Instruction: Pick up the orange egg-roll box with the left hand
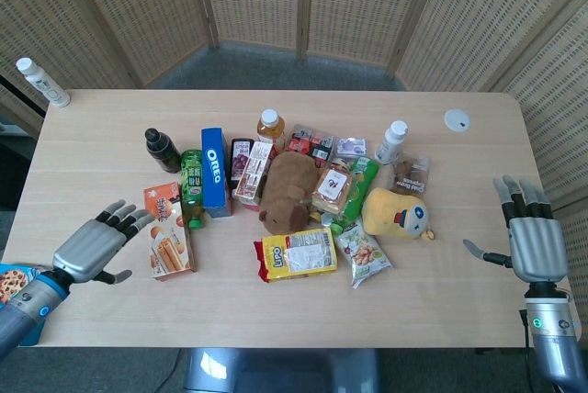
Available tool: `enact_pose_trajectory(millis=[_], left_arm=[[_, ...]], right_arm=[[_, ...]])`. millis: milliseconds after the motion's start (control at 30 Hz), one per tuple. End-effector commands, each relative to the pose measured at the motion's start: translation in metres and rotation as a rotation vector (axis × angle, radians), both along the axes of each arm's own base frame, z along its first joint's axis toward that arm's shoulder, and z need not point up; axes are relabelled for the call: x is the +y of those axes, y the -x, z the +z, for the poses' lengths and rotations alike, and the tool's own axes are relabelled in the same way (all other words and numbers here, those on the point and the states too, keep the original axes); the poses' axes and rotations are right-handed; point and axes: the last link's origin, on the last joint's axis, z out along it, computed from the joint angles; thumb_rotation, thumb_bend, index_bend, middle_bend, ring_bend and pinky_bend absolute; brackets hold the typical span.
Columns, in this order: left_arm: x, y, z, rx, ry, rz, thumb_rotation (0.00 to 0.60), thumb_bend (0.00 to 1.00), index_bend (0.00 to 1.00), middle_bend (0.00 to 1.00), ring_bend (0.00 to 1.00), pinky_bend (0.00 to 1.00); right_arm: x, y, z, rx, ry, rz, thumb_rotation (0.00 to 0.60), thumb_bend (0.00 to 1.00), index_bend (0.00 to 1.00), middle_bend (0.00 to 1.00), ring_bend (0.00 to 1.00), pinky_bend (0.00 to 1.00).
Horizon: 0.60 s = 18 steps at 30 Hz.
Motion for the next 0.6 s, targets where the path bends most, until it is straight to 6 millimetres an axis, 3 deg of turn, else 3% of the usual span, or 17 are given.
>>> enact_pose_trajectory(millis=[33, 267, 600], left_arm=[[0.004, 0.0, -0.012, 0.016, 0.026, -0.025, 0.512, 0.28, 0.0, 0.0, 0.0, 0.0], [0.011, 0.009, -0.035, 0.115, 0.072, -0.085, 0.511, 0.15, 0.0, 0.0, 0.0, 0.0], [0.026, 0.016, -0.077, 0.209, 0.105, -0.155, 0.514, 0.14, 0.0, 0.0, 0.0, 0.0]], right_arm=[[0.002, 0.0, 0.003, 0.007, 0.01, -0.008, 0.352, 0.0, 0.0, 0.01, 0.0, 0.0], [0.008, 0.002, 0.014, 0.023, 0.045, -0.028, 0.354, 0.0, 0.0, 0.01, 0.0, 0.0], [0.01, 0.008, 0.013, 0.022, 0.046, -0.053, 0.354, 0.0, 0.0, 0.01, 0.0, 0.0]])
